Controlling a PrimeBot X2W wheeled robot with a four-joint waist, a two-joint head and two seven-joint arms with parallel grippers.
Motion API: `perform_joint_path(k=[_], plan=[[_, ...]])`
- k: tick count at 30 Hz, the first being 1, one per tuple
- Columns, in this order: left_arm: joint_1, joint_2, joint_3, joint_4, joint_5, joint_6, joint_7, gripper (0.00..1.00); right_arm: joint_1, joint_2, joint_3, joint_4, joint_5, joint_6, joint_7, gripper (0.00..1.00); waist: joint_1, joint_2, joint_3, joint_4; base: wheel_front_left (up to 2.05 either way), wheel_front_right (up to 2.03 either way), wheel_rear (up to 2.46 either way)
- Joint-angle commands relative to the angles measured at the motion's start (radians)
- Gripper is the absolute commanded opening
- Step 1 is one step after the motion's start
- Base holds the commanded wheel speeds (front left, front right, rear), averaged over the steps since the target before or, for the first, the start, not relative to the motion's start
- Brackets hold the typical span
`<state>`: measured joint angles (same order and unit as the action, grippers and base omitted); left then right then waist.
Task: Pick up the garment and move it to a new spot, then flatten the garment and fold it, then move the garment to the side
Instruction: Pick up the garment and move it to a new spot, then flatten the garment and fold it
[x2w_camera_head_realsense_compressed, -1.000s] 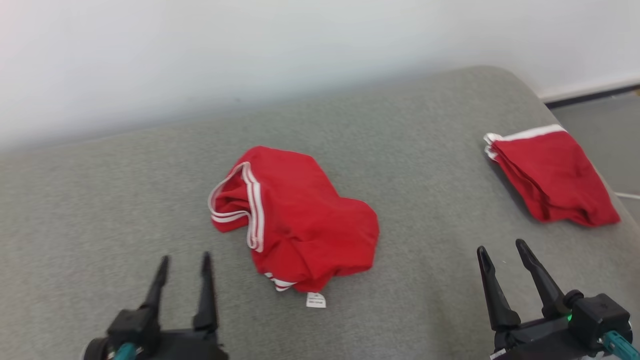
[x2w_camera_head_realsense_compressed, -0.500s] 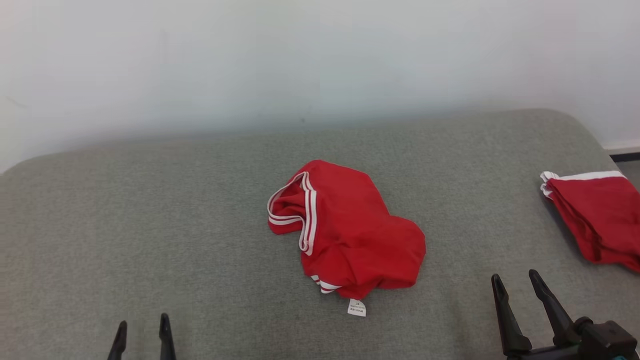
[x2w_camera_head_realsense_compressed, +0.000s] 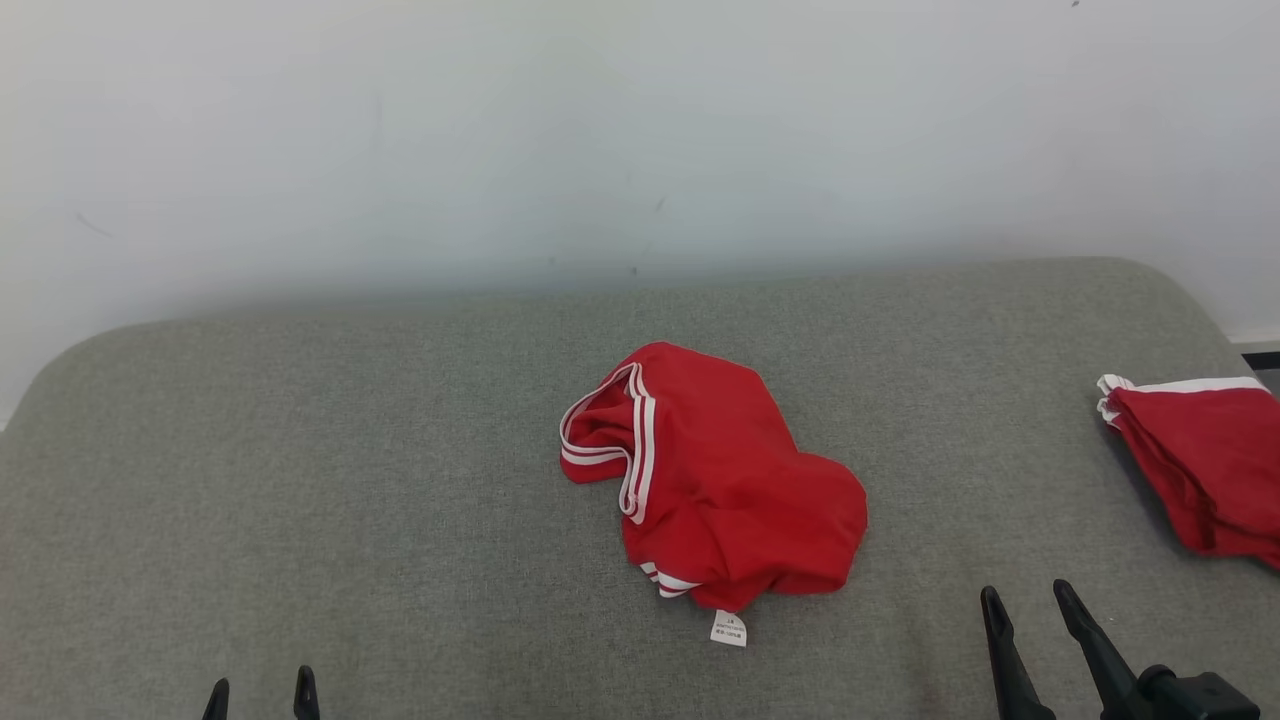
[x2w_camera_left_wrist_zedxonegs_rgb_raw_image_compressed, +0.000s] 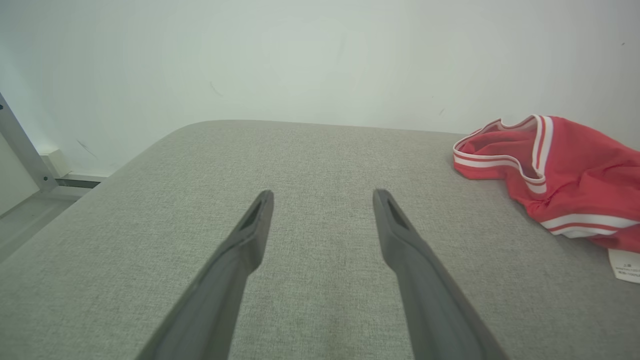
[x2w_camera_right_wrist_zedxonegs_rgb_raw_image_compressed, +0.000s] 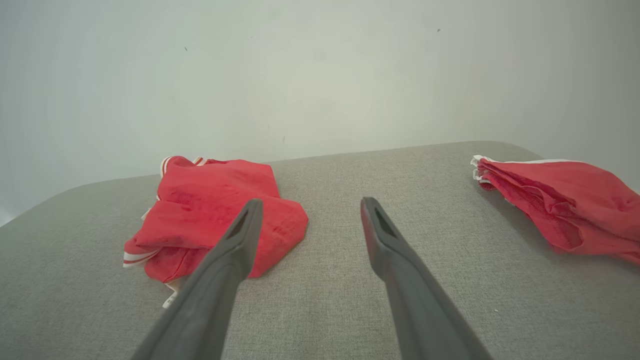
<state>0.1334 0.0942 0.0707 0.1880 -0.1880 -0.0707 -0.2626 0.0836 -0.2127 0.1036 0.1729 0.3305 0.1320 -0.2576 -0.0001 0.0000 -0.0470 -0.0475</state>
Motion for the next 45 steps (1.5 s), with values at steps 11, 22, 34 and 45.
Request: perform_joint_path(k=[11,22,34,45], plan=[[0.022,-0.022,0.025,0.012,0.028,-0.023,-0.003,1.0,0.002,0.013,0.011,0.01,0.013,-0.002,-0.009,1.0,0.0001,0.0,-0.007,-0.009,0.0,0.0,0.0],[0.025,-0.035,0.034,0.02,0.045,-0.035,-0.003,1.0,0.001,0.017,0.012,0.0,0.014,-0.002,-0.008,1.0,0.0001,0.0,-0.005,-0.021,0.0,0.0,0.0],[0.016,-0.041,0.038,0.019,0.053,-0.039,-0.003,1.0,-0.003,0.015,0.009,-0.003,0.01,-0.002,-0.008,1.0,0.0001,0.0,0.002,-0.034,0.0,0.0,0.0],[-0.034,-0.044,0.017,0.063,0.021,-0.043,-0.003,1.0,-0.018,0.014,0.026,-0.006,0.01,-0.002,-0.008,1.0,0.0001,0.0,0.02,-0.082,0.0,0.0,0.0]])
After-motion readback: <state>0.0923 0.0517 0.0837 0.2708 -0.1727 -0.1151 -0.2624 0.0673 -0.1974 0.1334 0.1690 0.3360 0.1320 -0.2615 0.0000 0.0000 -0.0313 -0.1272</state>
